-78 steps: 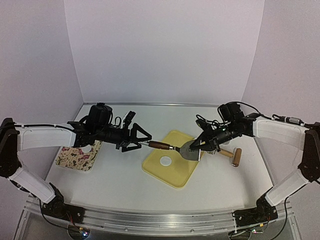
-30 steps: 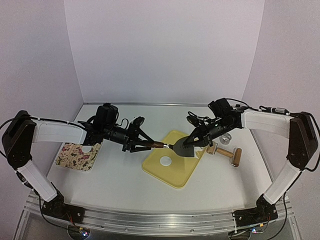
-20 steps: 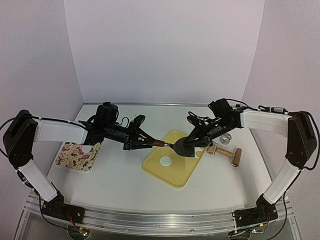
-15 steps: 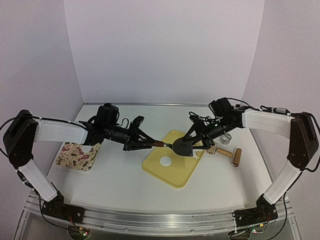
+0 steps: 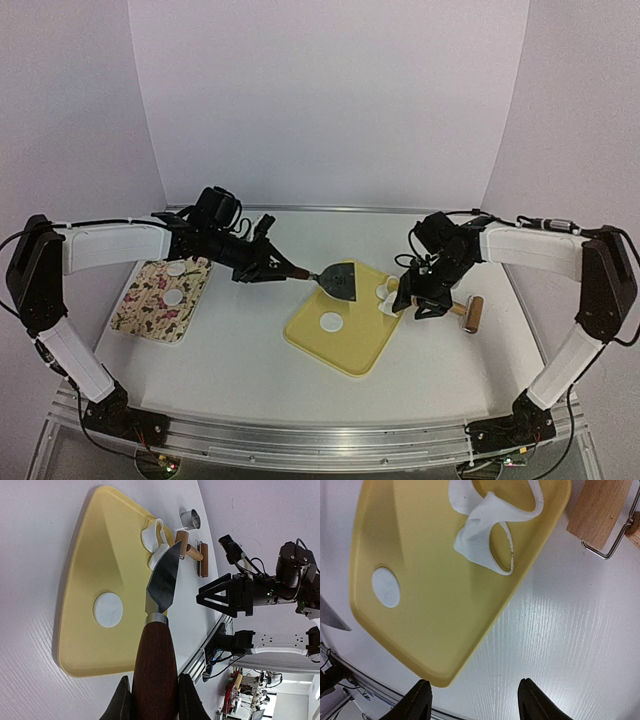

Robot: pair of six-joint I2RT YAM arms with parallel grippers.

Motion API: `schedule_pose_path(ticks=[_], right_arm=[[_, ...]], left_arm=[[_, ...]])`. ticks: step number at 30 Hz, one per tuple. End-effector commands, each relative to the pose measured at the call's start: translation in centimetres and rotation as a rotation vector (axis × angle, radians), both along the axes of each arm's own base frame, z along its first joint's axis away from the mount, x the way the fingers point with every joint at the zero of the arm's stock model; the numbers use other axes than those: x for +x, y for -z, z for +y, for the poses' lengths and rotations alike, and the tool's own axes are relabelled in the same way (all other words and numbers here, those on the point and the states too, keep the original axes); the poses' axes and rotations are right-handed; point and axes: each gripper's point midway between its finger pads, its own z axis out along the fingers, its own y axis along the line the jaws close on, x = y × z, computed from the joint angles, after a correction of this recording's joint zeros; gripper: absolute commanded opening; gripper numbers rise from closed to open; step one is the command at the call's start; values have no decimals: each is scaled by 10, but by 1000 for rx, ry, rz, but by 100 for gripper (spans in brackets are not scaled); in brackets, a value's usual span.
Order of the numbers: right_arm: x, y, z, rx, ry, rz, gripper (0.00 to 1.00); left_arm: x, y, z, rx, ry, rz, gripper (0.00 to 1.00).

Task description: Roll out the dumpling wrappers from the dough

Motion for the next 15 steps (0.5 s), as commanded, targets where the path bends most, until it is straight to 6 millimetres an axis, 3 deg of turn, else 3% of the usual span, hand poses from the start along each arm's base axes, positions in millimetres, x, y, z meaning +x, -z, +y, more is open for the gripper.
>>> schedule_pose_path(ticks=[1, 15], right_arm=[[2, 23, -19, -222, 17, 51, 58], [25, 65, 3, -296, -61, 73, 45]], left_arm=[[8, 7, 5, 110, 10, -4, 0], [3, 7, 17, 200, -13, 52, 0]])
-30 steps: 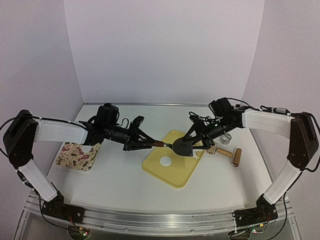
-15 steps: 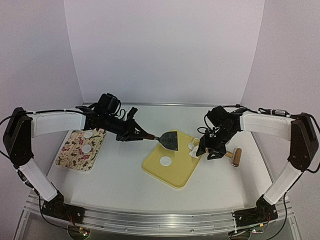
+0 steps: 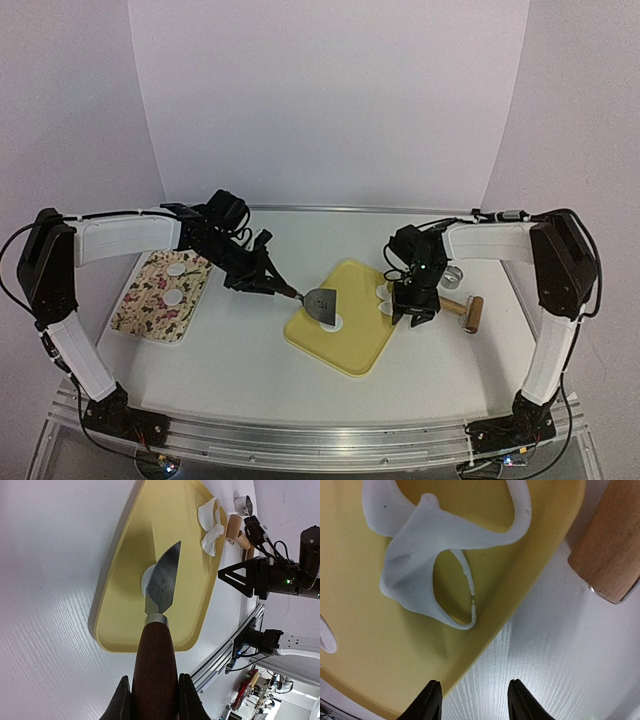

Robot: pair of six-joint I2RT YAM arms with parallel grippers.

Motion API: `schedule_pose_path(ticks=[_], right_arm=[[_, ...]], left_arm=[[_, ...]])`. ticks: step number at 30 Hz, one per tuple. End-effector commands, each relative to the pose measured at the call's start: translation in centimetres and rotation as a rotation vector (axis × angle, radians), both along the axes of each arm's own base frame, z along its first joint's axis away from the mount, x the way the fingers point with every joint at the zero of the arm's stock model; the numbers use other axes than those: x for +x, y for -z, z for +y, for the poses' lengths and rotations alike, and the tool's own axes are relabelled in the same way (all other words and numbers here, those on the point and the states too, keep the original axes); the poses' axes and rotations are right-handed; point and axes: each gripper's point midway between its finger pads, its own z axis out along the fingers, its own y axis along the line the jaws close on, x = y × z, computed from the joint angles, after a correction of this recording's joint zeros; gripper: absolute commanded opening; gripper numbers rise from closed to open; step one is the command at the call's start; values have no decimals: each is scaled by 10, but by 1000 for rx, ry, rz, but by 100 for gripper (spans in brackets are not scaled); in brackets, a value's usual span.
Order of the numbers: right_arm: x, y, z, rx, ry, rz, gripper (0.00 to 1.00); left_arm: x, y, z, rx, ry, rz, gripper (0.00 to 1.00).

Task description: Roll out the dumpling wrappers from the dough

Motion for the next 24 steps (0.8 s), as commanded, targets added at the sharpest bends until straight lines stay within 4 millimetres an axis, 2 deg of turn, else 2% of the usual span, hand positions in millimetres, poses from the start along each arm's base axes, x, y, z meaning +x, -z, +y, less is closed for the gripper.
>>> schedule_pose_path(ticks=[1, 4, 10, 14, 24], right_arm=[[12, 4, 6, -31, -41, -27, 43], [13, 13, 7, -44, -60, -17, 36], [27, 18, 12, -63, -87, -40, 12], [35, 21, 13, -79, -102, -54, 0], [46, 27, 16, -102, -109, -73, 0]], left_arm=[[7, -28, -3, -29, 4, -63, 0], [6, -27, 2, 2, -9, -54, 0], [2, -26, 14, 73, -38, -25, 0], [1, -25, 20, 117, -55, 0, 0], [-13, -29, 21, 128, -56, 104, 0]])
